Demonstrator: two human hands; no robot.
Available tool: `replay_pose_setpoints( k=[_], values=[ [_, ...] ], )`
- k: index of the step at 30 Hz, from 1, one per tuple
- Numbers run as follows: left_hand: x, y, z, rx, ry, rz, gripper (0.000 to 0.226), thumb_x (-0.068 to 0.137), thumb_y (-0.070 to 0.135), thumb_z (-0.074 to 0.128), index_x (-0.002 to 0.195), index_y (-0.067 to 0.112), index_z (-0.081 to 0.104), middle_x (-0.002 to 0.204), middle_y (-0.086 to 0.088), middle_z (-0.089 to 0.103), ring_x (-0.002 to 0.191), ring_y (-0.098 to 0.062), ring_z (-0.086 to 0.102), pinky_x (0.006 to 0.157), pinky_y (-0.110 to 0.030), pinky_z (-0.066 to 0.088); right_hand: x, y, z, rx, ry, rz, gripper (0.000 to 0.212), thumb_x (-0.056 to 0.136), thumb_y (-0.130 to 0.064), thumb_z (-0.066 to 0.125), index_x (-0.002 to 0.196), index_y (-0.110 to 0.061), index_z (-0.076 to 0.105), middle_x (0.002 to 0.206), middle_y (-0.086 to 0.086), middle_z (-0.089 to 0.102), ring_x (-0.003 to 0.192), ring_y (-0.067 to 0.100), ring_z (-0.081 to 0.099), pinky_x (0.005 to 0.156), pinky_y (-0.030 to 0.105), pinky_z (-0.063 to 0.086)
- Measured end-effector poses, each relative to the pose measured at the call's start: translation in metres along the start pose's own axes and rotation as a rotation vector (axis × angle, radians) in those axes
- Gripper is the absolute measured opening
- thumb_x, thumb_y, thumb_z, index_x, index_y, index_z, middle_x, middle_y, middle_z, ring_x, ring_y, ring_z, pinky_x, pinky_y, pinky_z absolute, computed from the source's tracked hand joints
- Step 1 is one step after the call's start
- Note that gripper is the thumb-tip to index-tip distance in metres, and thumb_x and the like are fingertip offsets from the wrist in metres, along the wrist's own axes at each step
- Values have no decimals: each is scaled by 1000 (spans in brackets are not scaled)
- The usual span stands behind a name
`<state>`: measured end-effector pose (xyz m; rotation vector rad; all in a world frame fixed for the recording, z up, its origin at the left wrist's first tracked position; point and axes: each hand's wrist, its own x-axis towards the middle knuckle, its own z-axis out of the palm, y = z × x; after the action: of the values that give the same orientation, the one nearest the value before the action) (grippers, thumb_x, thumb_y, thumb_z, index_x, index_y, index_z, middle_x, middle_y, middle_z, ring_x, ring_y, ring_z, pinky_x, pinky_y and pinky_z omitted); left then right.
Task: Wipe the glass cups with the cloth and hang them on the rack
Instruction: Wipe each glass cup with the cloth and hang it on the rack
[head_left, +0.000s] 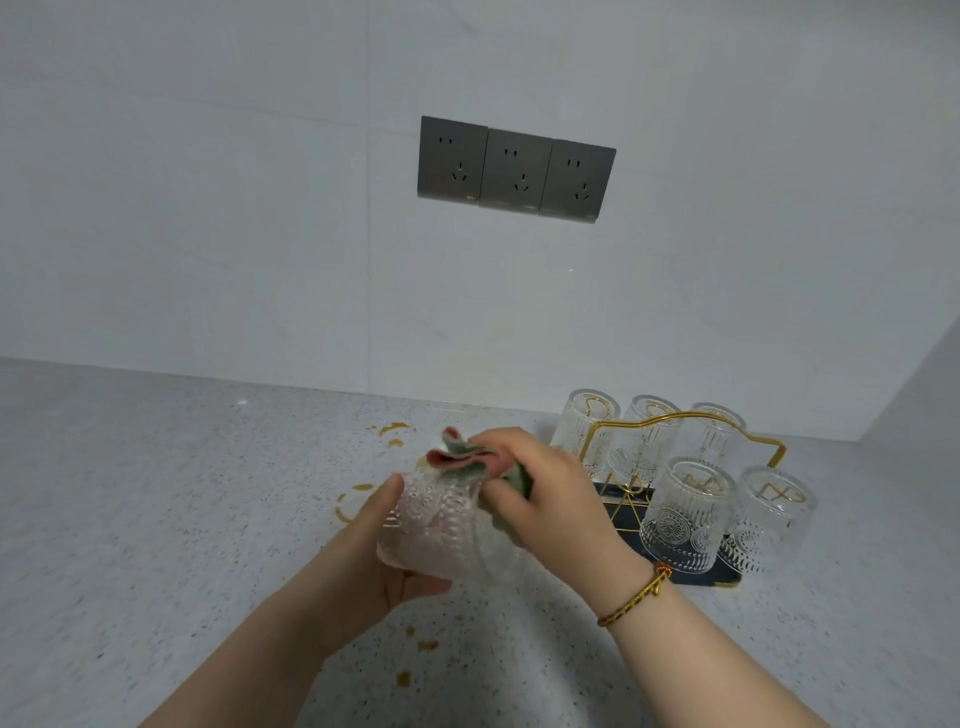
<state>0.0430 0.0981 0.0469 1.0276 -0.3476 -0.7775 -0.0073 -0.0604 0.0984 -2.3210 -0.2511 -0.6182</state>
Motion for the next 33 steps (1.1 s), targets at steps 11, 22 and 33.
replay_pose_setpoints(
  k=[11,22,33],
  values=[
    [0,-2,1,22,-25,-194,69,68,62,32,99,10,66,72,-11,71,57,-19,66,49,-25,54,1,2,5,-192,29,-202,25,76,-13,54,100,-12,61,82,-10,65,76,-1,54,69,0,36],
    [-2,7,-2,-25,-40,94,89,37,51,88,114,18,60,107,-7,70,91,-24,69,68,-33,58,-1,5,4,339,92,338,21,86,-7,57,80,-28,58,78,-13,59,69,-6,56,62,7,45],
    [-6,-2,-4,-16,-74,14,74,46,56,83,106,16,69,105,-11,71,90,-24,70,69,-33,58,-8,1,7,184,36,211,17,84,-20,56,98,-13,61,73,-19,55,57,0,50,53,7,41]
  ],
)
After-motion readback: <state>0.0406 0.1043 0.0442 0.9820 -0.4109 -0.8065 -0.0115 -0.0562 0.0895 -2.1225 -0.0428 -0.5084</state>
